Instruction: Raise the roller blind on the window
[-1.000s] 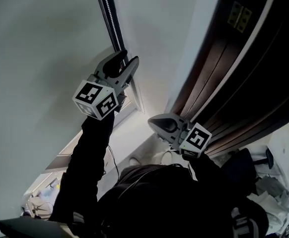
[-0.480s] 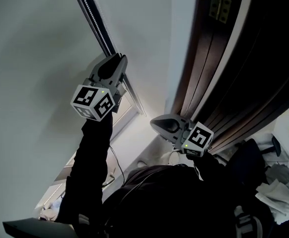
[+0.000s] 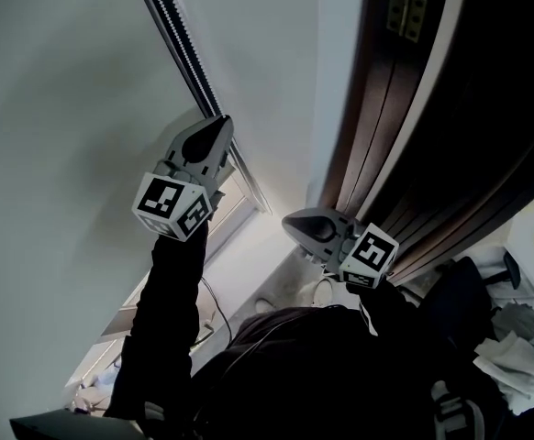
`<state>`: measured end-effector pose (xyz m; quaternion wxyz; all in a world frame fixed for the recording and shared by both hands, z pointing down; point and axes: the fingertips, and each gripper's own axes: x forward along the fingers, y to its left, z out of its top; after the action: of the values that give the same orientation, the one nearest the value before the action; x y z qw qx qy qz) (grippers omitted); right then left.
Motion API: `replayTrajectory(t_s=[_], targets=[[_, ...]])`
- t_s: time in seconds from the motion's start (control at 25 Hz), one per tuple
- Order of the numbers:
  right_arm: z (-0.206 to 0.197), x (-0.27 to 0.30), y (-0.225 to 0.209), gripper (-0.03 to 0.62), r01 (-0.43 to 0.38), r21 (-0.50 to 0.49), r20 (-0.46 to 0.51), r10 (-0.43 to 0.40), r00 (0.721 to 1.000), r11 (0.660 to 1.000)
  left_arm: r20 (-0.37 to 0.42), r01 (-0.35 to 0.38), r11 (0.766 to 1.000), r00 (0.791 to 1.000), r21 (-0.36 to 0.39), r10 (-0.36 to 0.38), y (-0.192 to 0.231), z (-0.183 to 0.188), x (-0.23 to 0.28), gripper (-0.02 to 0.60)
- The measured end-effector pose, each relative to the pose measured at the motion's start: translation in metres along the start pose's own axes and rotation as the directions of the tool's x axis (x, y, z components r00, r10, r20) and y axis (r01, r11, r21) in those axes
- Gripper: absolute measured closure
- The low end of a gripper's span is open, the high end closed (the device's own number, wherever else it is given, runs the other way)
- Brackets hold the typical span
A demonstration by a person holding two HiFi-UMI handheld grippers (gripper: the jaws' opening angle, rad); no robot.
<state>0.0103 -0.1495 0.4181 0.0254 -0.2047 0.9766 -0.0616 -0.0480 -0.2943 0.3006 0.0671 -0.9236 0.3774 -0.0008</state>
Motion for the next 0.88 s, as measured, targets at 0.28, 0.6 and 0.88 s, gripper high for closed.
replayTrajectory(t_s=[0.28,0.6,0.88], targets=[[0.007,0.007,0.001,0.588,-0.015,0.042,0.023,0.014,1.000,0.999,0.025,0.042,0.998,0.999,-0.045,-0.041,-0.011,-0.006,-0.026,0.574],[0.030,0.021,0.000,0.587,-0.085,0.060,0.059,0.082,0.995,0.995,-0.115,0.099,0.977,0.986,-0.187,-0.122,-0.044,-0.112,-0.050,0.574],[0.050,0.046,0.004,0.499,-0.143,0.027,0.049,0.141,0.989,0.989,-0.097,0.134,0.938,0.980,-0.319,-0.173,-0.089,-0.170,-0.081,0.574]])
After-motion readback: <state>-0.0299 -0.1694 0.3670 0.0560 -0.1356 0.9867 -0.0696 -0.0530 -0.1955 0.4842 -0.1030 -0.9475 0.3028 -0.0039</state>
